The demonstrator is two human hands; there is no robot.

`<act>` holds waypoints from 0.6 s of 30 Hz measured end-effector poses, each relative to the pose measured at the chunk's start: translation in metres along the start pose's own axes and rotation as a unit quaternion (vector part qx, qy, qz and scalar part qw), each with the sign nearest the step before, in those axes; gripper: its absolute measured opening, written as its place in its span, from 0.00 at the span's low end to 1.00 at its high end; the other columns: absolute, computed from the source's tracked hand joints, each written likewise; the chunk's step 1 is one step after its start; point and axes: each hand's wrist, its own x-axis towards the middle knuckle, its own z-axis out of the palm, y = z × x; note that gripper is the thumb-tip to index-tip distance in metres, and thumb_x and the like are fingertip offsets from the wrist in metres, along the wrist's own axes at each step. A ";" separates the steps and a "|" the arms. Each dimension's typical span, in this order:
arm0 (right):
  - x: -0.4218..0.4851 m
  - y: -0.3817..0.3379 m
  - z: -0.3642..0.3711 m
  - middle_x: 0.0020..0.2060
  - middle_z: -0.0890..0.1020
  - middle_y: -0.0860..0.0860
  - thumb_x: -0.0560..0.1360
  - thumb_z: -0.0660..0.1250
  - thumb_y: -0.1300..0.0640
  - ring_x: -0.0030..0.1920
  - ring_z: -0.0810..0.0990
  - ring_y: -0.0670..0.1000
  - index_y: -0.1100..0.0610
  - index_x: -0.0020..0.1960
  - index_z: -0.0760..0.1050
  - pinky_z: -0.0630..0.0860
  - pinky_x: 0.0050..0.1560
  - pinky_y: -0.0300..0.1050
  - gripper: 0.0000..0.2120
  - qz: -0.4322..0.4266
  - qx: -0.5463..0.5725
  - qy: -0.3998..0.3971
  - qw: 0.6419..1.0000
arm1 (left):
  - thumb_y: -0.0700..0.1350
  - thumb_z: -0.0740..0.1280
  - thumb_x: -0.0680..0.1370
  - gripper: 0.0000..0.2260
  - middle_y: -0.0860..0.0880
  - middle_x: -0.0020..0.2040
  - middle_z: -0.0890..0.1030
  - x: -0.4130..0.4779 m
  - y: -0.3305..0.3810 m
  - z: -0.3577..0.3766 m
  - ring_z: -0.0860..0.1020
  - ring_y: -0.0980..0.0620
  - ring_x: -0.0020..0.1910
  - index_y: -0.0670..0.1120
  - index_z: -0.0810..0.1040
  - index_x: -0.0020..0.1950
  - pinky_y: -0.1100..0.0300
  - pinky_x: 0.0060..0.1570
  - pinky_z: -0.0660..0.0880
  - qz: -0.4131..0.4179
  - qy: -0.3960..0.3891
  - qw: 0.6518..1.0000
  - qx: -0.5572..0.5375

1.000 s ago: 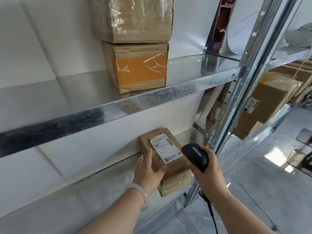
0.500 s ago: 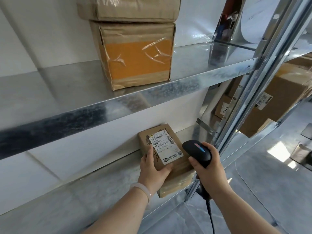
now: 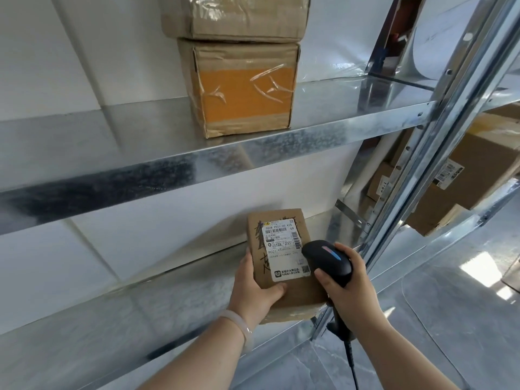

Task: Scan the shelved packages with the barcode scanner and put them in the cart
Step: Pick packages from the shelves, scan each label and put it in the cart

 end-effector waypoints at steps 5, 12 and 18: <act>-0.021 -0.010 0.007 0.54 0.76 0.35 0.71 0.75 0.56 0.53 0.80 0.47 0.34 0.61 0.66 0.83 0.47 0.53 0.28 -0.046 0.029 -0.014 0.998 | 0.44 0.78 0.65 0.43 0.53 0.66 0.69 -0.019 0.001 -0.014 0.71 0.57 0.65 0.57 0.59 0.74 0.62 0.63 0.73 0.031 0.038 0.998 -0.030; -0.059 -0.035 0.038 0.57 0.78 0.43 0.70 0.76 0.57 0.49 0.81 0.57 0.33 0.61 0.65 0.81 0.50 0.55 0.31 -0.099 0.034 -0.061 0.993 | 0.42 0.80 0.67 0.42 0.58 0.62 0.74 -0.050 -0.005 -0.065 0.75 0.62 0.59 0.55 0.59 0.72 0.72 0.51 0.75 0.049 0.092 0.991 -0.083; -0.099 -0.059 0.069 0.55 0.79 0.40 0.71 0.75 0.59 0.43 0.80 0.49 0.34 0.61 0.65 0.79 0.45 0.39 0.30 -0.121 0.039 -0.091 0.988 | 0.50 0.81 0.66 0.37 0.56 0.61 0.80 -0.081 -0.021 -0.115 0.79 0.58 0.60 0.57 0.68 0.71 0.56 0.58 0.79 0.074 0.106 0.986 -0.108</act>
